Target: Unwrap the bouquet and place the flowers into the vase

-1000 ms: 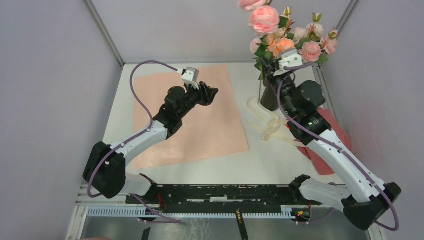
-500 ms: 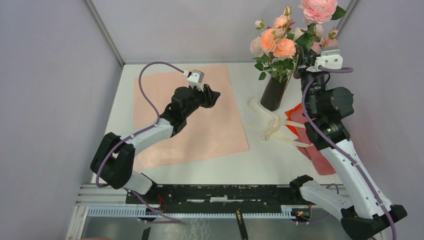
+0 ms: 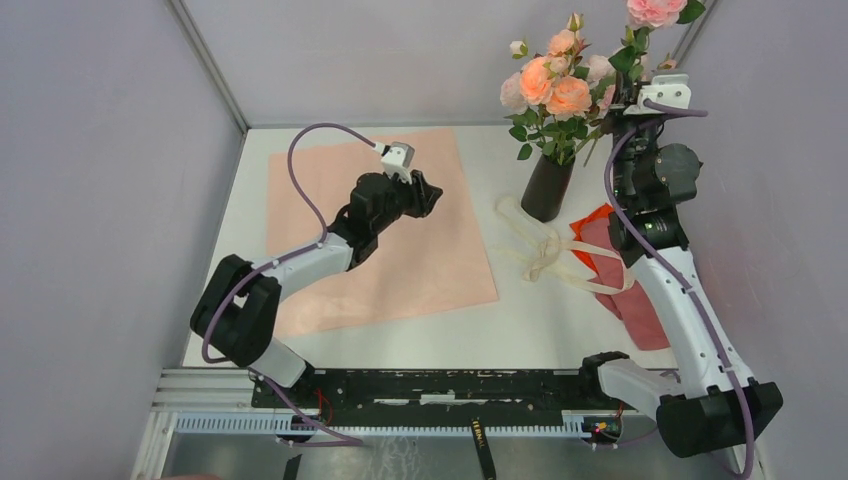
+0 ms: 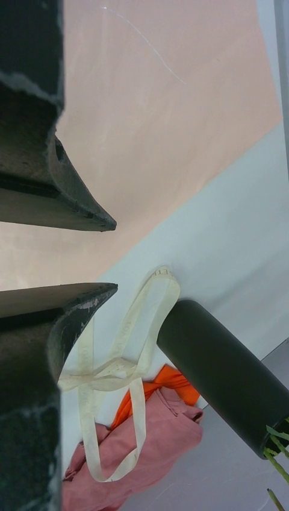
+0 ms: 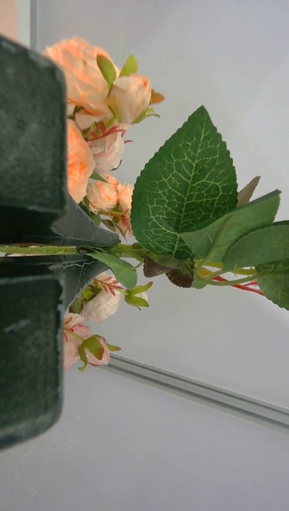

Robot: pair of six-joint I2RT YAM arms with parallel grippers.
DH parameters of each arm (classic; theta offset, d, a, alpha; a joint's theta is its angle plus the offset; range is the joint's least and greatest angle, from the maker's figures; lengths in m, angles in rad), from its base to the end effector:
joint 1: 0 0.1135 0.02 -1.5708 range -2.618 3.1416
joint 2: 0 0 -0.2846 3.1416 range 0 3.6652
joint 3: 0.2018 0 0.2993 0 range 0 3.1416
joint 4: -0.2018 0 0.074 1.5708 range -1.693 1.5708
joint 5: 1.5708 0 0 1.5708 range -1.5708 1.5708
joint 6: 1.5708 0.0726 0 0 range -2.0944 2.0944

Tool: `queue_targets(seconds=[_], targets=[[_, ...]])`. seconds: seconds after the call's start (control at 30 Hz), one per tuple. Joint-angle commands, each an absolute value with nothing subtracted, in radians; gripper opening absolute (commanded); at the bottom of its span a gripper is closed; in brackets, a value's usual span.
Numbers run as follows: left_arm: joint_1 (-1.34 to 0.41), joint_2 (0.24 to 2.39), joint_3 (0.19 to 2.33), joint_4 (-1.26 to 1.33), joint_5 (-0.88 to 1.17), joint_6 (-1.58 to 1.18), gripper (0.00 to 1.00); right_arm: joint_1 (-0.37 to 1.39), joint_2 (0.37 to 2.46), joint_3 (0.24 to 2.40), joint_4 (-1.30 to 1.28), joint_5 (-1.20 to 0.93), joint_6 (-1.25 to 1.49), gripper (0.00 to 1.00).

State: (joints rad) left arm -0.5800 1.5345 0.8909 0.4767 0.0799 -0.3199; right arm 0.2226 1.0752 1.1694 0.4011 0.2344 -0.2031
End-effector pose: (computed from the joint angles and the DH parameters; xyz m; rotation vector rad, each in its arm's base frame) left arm 0.3520 -0.2375 0.2456 0.2926 1.7696 -0.7238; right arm 0.2945 0.0494 0.5199 -0.0195 1.0906 -0.1085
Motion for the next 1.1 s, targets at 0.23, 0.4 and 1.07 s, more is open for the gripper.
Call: queue_targets(seconds=[0.23,0.4,1.07], targets=[[-0.579,1.644,1.017,0.498,0.093,-0.302,0.42,0.1,1.154,1.192,0.573,0.021,-0.016,0.0],[-0.571,1.656,1.019,0.495,0.094,-0.303,0.41,0.096,1.172,1.189,0.584,0.004,0.027,0.0],[-0.553,1.633,1.0,0.45,0.063,-0.33,1.0,0.09,1.247,0.899,0.669,-0.031,0.089,0.0]])
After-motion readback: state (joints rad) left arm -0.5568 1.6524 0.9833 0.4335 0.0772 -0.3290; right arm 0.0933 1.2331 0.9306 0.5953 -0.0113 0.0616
